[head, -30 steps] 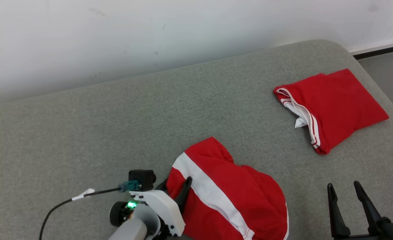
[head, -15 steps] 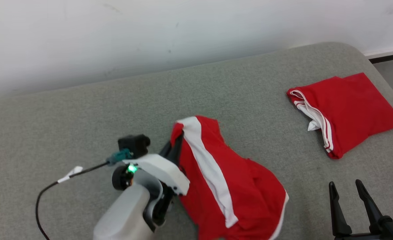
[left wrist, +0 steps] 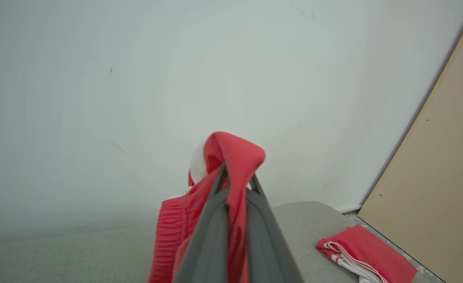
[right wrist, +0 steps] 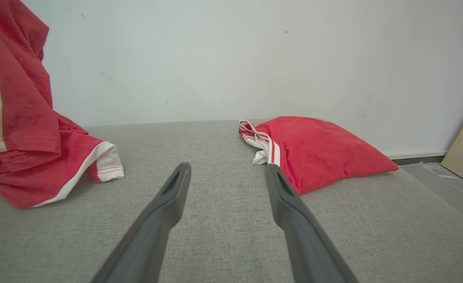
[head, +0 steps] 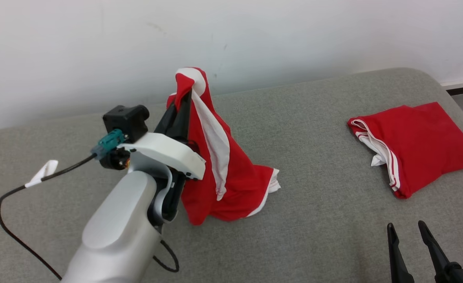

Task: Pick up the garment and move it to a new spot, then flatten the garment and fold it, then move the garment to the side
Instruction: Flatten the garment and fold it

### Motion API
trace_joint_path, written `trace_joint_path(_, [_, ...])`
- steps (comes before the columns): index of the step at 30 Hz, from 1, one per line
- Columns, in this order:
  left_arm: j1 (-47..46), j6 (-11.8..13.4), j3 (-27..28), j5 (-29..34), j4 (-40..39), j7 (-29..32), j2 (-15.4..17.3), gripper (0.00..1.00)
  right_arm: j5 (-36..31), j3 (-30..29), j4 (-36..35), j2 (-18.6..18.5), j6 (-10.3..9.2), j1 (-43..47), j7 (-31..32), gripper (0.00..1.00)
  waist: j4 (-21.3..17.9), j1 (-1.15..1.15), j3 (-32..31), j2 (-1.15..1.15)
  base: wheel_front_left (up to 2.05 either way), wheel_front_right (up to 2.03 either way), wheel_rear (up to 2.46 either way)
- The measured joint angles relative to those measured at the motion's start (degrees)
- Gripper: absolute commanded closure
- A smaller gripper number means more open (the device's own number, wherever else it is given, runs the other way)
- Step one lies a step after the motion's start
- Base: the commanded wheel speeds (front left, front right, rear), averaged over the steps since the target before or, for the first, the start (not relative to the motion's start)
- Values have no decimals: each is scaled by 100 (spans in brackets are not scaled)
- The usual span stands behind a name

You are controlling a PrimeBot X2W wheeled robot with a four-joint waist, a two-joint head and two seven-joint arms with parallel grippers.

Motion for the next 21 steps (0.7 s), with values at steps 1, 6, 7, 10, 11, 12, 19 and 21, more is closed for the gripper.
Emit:
trace_joint_path(1, [-7,46,-20,33,-89,13,27,100,0,2,4,0,0,19,0,0,9,0,-21,0,0,0,0])
trace_joint_path(6, [-19,154,-269,316,-519,120,125,100,-3,11,11,0,0,27,-1,0,45,0,-73,0,0,0,0])
trace_joint_path(7, [51,171,-382,359,-591,157,102,100,-3,12,13,0,0,27,-1,0,50,0,-72,0,0,0,0])
trace_joint_path(10, [420,166,-689,404,-669,245,-53,100,-4,23,15,0,0,24,0,0,59,0,-57,0,0,0,0])
trace_joint_path(11, [559,149,-820,404,-662,267,-97,100,-5,30,20,0,0,23,-1,0,59,0,-51,0,0,0,0])
trace_joint_path(12, [691,127,-936,416,-631,299,-144,100,-7,32,25,0,0,21,0,0,59,0,-41,0,0,0,0])
trace_joint_path(19, [1345,1,-1652,511,-172,235,-403,100,-12,57,38,-1,0,-1,-1,0,35,0,36,0,0,0,0])
trace_joint_path(21, [1421,-47,-1834,539,-15,183,-437,77,-21,59,37,-1,0,-4,-1,0,33,0,58,0,0,0,0])
